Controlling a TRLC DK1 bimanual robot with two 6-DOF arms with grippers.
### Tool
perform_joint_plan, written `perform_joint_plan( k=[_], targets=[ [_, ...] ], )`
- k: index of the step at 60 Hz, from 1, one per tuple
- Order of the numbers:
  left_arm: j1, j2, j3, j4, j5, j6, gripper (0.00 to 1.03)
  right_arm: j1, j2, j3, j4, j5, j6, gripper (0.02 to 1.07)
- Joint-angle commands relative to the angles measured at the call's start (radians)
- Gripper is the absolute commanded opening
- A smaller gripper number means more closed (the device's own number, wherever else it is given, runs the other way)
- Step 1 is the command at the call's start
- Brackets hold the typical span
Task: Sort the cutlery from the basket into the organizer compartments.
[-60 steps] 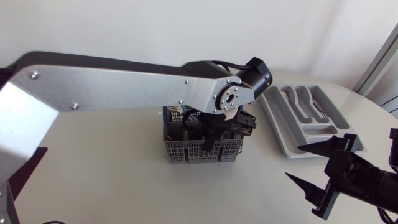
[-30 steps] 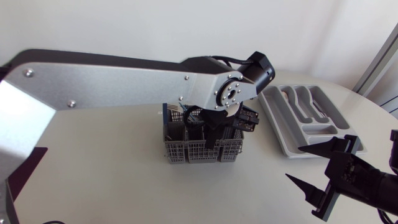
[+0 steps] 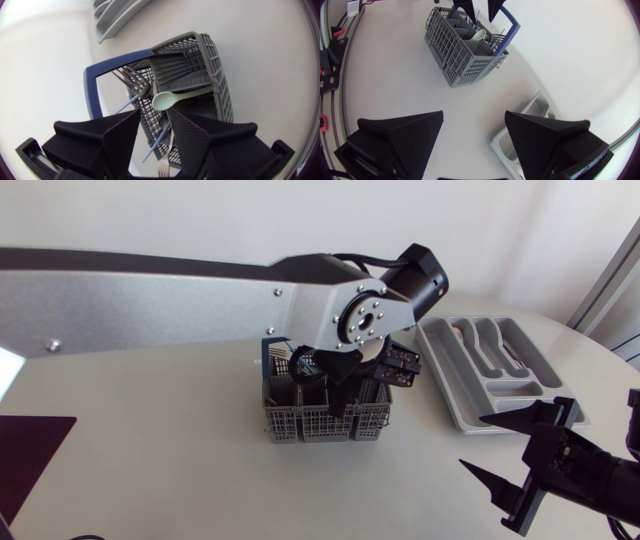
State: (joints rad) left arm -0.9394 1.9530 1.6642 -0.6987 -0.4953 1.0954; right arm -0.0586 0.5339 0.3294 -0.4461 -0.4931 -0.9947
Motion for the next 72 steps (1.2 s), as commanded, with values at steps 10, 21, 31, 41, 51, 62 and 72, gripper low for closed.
perform_joint_plan(
  k=[10, 21, 31, 41, 51, 62, 72],
  targets=[
    [0.031, 0.058, 0.046, -0.001, -0.003, -0.014, 0.46, 0.011, -0.009, -0.023, -0.017, 0.004, 0.008, 0.91],
    [0.036, 0.09, 0.066, -0.001, -0.002, -0.026, 0.46, 0.013, -0.008, -0.024, -0.014, 0.005, 0.007, 0.91],
    [0.034, 0.107, 0.075, -0.001, 0.0, -0.038, 0.46, 0.013, -0.009, -0.027, -0.013, 0.005, 0.007, 0.91],
    [0.034, 0.121, 0.071, -0.024, 0.015, -0.054, 0.45, 0.013, -0.011, -0.03, -0.011, 0.005, 0.007, 0.91],
    [0.034, 0.124, 0.074, -0.055, 0.04, -0.068, 0.42, 0.013, -0.018, -0.033, -0.013, 0.005, 0.007, 0.91],
    [0.033, 0.132, 0.081, -0.097, 0.061, -0.089, 0.42, 0.013, -0.028, -0.039, -0.016, 0.005, 0.007, 0.91],
    [0.021, 0.132, 0.075, -0.151, 0.074, -0.104, 0.39, 0.013, -0.029, -0.041, -0.016, 0.007, 0.005, 0.91]
  ],
)
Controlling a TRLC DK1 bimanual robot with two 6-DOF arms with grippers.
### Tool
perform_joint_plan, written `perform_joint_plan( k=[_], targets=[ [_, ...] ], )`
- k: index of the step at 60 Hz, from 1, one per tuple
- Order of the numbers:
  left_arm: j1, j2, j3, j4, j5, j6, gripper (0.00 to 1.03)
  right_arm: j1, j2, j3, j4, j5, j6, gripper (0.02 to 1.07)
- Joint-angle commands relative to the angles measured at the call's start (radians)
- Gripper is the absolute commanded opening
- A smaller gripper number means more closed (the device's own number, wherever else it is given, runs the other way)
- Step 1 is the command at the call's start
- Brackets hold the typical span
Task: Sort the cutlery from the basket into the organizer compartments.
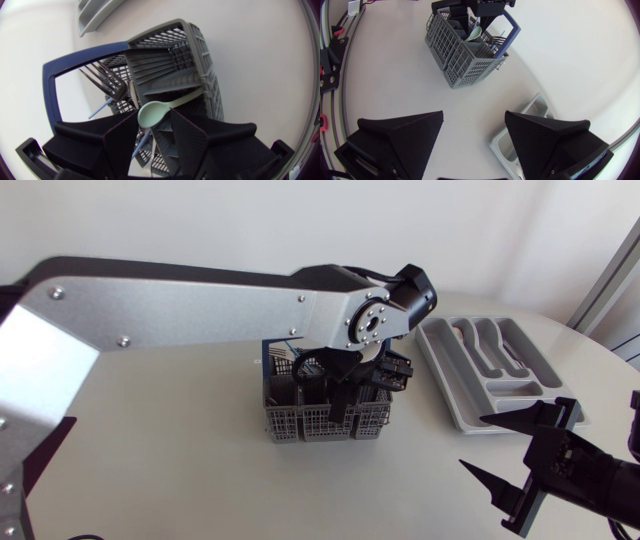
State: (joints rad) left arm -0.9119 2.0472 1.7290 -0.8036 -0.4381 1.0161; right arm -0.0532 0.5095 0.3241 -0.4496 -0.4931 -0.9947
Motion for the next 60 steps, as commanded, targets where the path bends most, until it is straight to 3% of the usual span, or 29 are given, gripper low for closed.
perform_joint_plan(
  k=[1, 35, 60],
  targets=[
    [-0.01, 0.037, 0.012, -0.054, 0.018, -0.028, 0.39, 0.007, -0.005, -0.036, -0.012, 0.007, 0.005, 0.91],
    [-0.007, 0.005, 0.018, -0.14, 0.025, -0.034, 0.28, 0.007, -0.022, -0.04, -0.017, 0.007, 0.005, 0.91],
    [-0.004, -0.027, 0.021, -0.155, 0.025, -0.039, 0.1, 0.009, -0.04, -0.042, -0.027, 0.008, 0.005, 0.91]
  ],
)
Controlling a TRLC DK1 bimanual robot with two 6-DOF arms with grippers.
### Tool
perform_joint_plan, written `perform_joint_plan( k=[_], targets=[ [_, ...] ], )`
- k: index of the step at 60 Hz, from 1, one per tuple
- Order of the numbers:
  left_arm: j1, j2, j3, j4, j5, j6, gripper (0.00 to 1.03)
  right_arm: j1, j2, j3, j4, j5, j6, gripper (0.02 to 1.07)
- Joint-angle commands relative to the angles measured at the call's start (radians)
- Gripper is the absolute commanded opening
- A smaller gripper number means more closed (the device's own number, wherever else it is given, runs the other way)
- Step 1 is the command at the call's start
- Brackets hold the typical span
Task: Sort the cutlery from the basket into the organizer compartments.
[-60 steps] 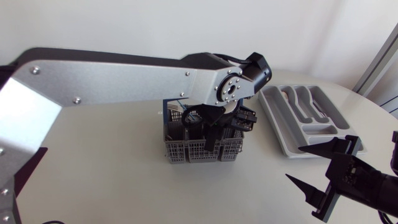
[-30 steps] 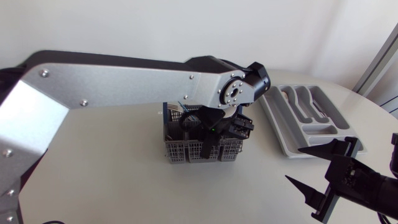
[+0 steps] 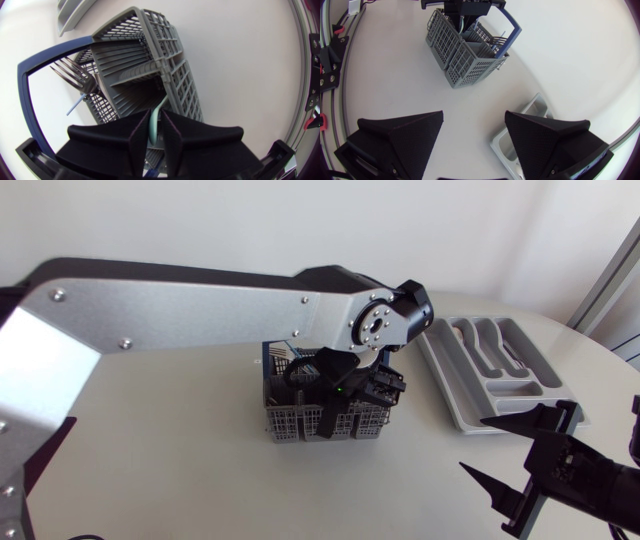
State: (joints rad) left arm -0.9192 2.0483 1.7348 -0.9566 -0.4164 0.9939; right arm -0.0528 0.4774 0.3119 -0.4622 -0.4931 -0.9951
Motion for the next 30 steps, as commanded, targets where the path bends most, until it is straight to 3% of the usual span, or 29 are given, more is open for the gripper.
perform_joint_plan(
  k=[1, 12, 30],
  targets=[
    [0.003, -0.03, 0.017, -0.002, 0.004, -0.018, 0.1, 0.008, -0.008, -0.03, -0.015, 0.008, 0.006, 0.91],
    [-0.001, -0.056, 0.009, -0.004, 0.004, -0.024, 0.03, 0.013, -0.022, -0.03, -0.027, 0.016, 0.006, 0.91],
    [-0.004, -0.103, 0.002, -0.004, 0.002, -0.012, 0.03, 0.039, -0.043, -0.027, -0.047, 0.037, 0.01, 0.91]
  ],
)
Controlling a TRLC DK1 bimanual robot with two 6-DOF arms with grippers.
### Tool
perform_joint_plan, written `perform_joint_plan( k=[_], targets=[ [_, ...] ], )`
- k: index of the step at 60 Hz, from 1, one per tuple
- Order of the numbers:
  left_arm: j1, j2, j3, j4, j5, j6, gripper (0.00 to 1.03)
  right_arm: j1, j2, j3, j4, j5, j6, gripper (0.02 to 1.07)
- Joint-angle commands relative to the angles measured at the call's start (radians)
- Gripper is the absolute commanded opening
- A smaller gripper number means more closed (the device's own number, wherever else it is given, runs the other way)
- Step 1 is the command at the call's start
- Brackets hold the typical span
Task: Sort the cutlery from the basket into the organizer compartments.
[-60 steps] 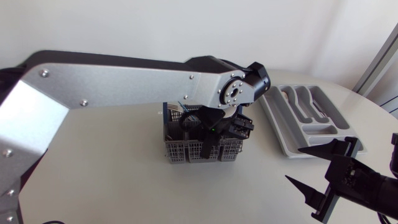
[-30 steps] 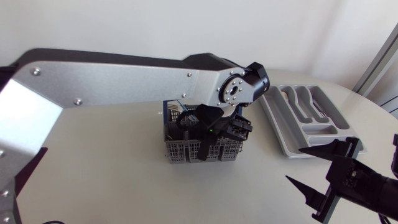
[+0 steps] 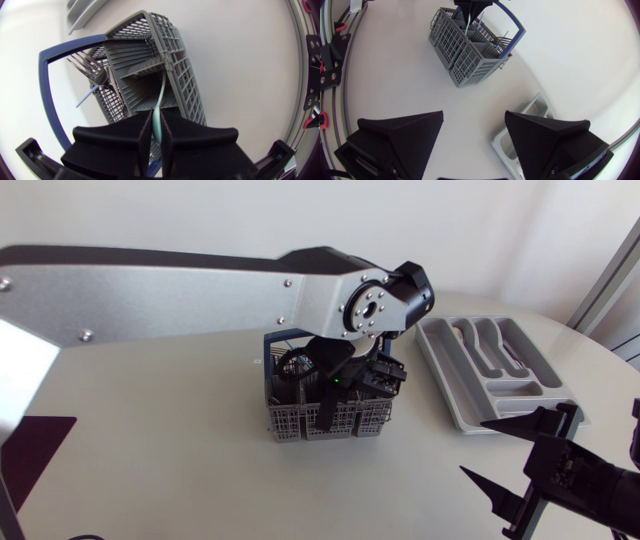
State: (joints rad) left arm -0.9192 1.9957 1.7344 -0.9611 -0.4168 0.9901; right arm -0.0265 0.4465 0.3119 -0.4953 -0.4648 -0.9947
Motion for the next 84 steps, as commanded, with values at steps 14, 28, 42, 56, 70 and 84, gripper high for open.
perform_joint_plan(
  k=[14, 28, 42, 56, 70, 84],
  targets=[
    [-0.03, -0.161, 0.005, -0.034, -0.017, 0.004, 0.03, 0.051, -0.026, -0.01, -0.031, 0.025, 0.041, 0.91],
    [-0.078, -0.29, -0.052, -0.091, -0.059, -0.008, 0.03, 0.178, -0.052, 0.013, -0.042, 0.1, 0.125, 0.91],
    [-0.115, -0.344, -0.053, -0.13, -0.039, -0.177, 0.03, 0.246, -0.112, 0.067, -0.052, 0.112, 0.24, 0.91],
    [-0.09, -0.261, -0.012, -0.13, 0.188, -0.416, 0.03, 0.318, -0.129, 0.098, -0.014, 0.161, 0.335, 0.91],
    [0.002, -0.104, 0.152, -0.149, 0.512, -0.588, 0.03, 0.372, -0.071, 0.093, 0.075, 0.212, 0.375, 0.9],
    [0.063, 0.043, 0.356, -0.206, 0.701, -0.712, 0.03, 0.54, 0.015, 0.062, 0.215, 0.387, 0.409, 0.81]
  ],
)
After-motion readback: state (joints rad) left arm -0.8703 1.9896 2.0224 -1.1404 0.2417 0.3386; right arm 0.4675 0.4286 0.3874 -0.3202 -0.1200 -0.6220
